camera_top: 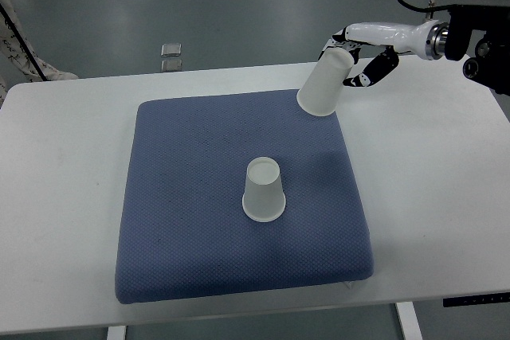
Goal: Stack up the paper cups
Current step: 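Lift the grasped cup and carry it over the cup on the pad, then lower the held cup onto the upside-down cup on the pad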
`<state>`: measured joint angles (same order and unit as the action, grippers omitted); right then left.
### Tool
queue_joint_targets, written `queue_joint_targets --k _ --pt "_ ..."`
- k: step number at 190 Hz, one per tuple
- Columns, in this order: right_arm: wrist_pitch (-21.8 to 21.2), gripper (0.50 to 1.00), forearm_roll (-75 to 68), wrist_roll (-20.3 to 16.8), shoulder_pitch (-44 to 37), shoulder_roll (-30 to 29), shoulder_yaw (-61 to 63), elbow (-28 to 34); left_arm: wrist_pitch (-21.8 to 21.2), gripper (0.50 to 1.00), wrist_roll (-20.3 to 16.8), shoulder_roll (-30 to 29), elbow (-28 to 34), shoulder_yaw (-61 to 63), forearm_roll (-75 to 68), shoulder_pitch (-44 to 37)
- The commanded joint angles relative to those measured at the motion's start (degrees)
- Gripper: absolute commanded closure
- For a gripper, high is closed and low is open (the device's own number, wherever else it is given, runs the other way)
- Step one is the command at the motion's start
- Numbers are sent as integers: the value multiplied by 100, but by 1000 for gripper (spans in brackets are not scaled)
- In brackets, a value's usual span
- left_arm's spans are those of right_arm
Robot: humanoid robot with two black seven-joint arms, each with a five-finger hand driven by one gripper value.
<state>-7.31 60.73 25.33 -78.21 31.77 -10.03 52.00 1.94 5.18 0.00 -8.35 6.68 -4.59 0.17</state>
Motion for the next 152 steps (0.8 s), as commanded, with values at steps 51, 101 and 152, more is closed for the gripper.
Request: queue_joint_targets --k 51,101,152 --pt "-7 983 967 253 -916 567 -26 2078 0 500 1 0 0 0 2 0" --pt "-86 979 1301 262 -1461 461 -404 2526 0 500 1 0 0 0 2 9" --pt "-86 979 1618 253 -1575 145 -667 2596 0 500 1 0 0 0 -7 1"
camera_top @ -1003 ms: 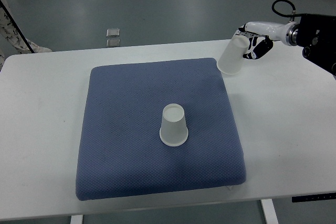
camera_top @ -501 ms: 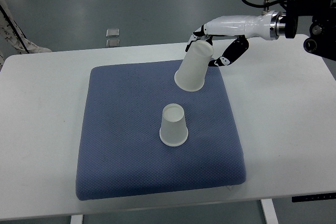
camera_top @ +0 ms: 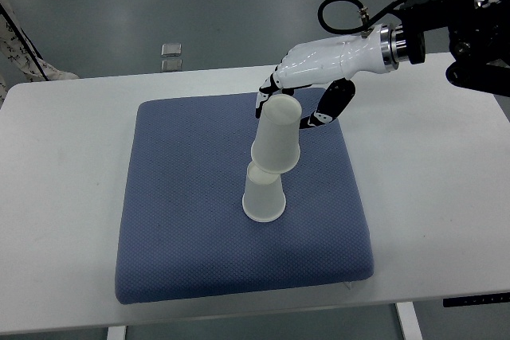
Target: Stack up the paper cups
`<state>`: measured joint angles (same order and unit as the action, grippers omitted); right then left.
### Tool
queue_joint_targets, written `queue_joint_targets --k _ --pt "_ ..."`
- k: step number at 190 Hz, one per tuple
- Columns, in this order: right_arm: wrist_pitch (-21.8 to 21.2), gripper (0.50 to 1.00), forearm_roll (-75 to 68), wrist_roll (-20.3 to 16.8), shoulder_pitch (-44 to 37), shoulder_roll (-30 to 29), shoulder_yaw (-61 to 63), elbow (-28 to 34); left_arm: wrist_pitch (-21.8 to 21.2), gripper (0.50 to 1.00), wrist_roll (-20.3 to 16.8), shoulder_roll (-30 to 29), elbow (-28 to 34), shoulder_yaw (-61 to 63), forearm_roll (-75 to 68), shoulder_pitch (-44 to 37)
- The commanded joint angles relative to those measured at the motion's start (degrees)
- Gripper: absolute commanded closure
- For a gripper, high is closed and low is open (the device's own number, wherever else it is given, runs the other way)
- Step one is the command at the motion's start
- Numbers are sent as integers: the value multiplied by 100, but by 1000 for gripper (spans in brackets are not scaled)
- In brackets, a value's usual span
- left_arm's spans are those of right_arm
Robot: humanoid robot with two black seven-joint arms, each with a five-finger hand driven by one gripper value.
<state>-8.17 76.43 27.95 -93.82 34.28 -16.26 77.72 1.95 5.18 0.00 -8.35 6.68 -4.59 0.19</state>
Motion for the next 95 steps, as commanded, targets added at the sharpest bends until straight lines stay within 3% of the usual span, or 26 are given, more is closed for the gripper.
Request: queue_joint_targets --k 1,95 --pt "0 979 47 -9 -13 -106 -43 24 -1 500 1 0 0 0 -7 -1" --pt "61 969 56 -62 57 -492 -87 -29 -1 500 1 0 0 0 -6 -1"
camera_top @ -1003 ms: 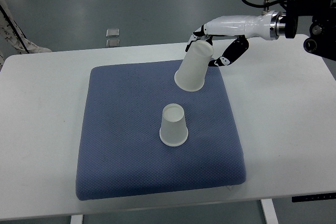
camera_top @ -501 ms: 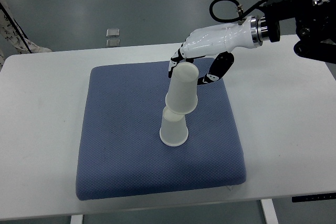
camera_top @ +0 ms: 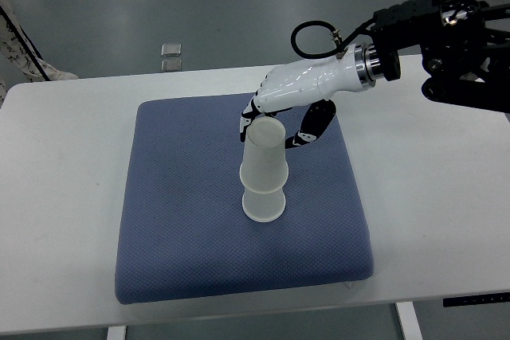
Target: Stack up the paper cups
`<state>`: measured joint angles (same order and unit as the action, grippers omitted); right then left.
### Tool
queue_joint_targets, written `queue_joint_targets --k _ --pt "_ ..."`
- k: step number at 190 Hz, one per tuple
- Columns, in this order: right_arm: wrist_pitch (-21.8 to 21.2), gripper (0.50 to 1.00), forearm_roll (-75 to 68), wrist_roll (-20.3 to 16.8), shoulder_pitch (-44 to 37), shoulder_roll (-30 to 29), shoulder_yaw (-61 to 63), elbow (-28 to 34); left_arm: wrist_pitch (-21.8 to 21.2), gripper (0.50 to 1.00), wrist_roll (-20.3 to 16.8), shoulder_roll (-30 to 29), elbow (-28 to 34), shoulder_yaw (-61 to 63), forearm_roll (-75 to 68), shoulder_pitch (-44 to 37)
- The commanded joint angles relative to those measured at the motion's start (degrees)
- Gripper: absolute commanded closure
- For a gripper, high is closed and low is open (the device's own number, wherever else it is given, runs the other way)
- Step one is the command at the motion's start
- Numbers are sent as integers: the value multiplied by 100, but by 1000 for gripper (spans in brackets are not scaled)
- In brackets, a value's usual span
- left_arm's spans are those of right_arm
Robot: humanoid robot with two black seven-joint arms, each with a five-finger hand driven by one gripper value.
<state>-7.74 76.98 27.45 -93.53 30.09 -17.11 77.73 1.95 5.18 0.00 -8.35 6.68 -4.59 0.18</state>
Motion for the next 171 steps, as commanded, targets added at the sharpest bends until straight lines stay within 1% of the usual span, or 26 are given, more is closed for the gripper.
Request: queue_joint_targets --k 1,42,52,66,69,70,71,72,73,74,75,76,77,78,79,80,81,82,83,87,92,93,101,122,146,171 --pt "18 969 1 -12 28 -74 -3 -30 -2 500 1 0 0 0 -7 -1" --pt "44 961 18 -38 142 -171 -3 -162 7 500 -8 0 0 0 -7 -1" --pt "44 951 18 -38 142 -179 -11 -171 -2 500 1 0 0 0 -7 -1" --pt "44 916 10 -38 151 -179 -11 -188 -2 500 1 0 0 0 2 -1" --pt "44 885 10 -38 159 -188 -11 -197 -2 500 1 0 0 0 2 -1" --pt "44 885 10 -38 159 -188 -11 -197 -2 500 1 0 0 0 2 -1" --pt "44 863 10 -38 159 -179 -11 -197 -2 500 1 0 0 0 2 -1" --pt "44 863 10 -38 159 -179 -11 -197 -2 500 1 0 0 0 2 -1" --pt "44 836 10 -38 168 -188 -11 -197 -2 500 1 0 0 0 2 8" --pt "44 836 10 -38 168 -188 -11 -197 -2 500 1 0 0 0 2 8" --pt "27 798 1 -38 177 -188 -11 -197 -2 500 1 0 0 0 2 0" --pt "27 797 1 -38 177 -188 -11 -197 -2 500 1 0 0 0 2 -1" --pt "27 751 1 -38 186 -188 -11 -197 -2 500 1 0 0 0 -6 -1" --pt "27 750 1 -38 186 -188 -11 -197 -2 500 1 0 0 0 -7 -1" --pt "27 702 1 -38 194 -188 -11 -197 -2 500 1 0 0 0 2 -1" --pt "27 701 1 -38 195 -188 -11 -197 -2 500 1 0 0 0 2 -1" --pt "27 661 1 -38 203 -188 -11 -197 -2 500 1 0 0 0 2 -1" --pt "27 660 1 -38 203 -188 -11 -197 -2 500 1 0 0 0 2 -1" --pt "27 630 -8 -38 212 -188 -11 -197 -2 500 1 0 0 0 -6 -1" --pt "18 605 -17 -38 221 -188 -11 -197 -2 500 1 0 0 0 2 -1" --pt "18 603 -26 -38 230 -188 -3 -197 -2 500 1 0 0 0 2 -1" --pt "18 593 -26 -38 230 -188 -3 -197 -2 500 1 0 0 0 2 -1" --pt "18 574 -43 -38 247 -179 -3 -197 -2 500 1 0 0 0 2 -1" --pt "44 574 -131 -38 265 -153 32 -294 -2 500 1 0 0 0 2 -1" --pt "62 574 -570 -38 423 -109 112 -593 -2 500 1 0 0 0 2 8" --pt "141 576 -1616 -47 976 -249 568 -1479 -2 500 1 0 0 0 -6 -1"
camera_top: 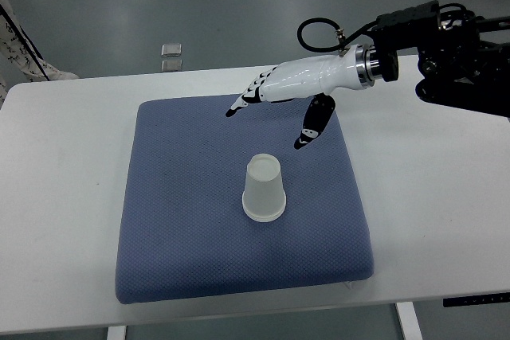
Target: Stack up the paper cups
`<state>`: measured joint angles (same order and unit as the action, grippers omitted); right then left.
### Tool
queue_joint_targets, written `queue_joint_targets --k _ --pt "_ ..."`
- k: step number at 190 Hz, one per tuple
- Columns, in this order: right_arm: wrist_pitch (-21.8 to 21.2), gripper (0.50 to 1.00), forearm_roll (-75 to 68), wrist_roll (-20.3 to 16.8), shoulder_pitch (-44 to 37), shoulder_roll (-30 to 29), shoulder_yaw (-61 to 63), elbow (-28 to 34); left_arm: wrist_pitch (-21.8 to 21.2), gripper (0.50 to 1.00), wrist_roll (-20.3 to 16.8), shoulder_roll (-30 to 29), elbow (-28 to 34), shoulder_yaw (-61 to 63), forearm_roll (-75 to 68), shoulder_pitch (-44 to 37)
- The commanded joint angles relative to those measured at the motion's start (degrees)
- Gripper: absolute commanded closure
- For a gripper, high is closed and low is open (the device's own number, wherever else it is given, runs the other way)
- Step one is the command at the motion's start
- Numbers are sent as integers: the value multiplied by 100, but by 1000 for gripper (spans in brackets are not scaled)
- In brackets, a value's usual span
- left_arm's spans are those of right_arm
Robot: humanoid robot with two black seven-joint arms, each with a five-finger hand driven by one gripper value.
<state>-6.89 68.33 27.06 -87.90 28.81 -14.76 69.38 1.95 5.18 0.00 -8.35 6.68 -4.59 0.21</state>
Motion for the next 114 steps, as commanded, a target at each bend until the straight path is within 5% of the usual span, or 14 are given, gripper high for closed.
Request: queue_joint_targets --k 1,43,80,114 --pt "56 576 -751 -8 414 -121 334 -645 -2 500 1 0 0 0 -7 -3" --pt "232 574 -3177 -52 1513 -868 1045 -2025 -2 500 1 0 0 0 2 -3" --pt "241 574 -5953 -1106 2224 -1475 1590 -2798 7 500 -8 0 0 0 2 -3" --pt "241 574 -7343 -1309 2761 -1897 2285 -3079 -2 500 1 0 0 0 2 6"
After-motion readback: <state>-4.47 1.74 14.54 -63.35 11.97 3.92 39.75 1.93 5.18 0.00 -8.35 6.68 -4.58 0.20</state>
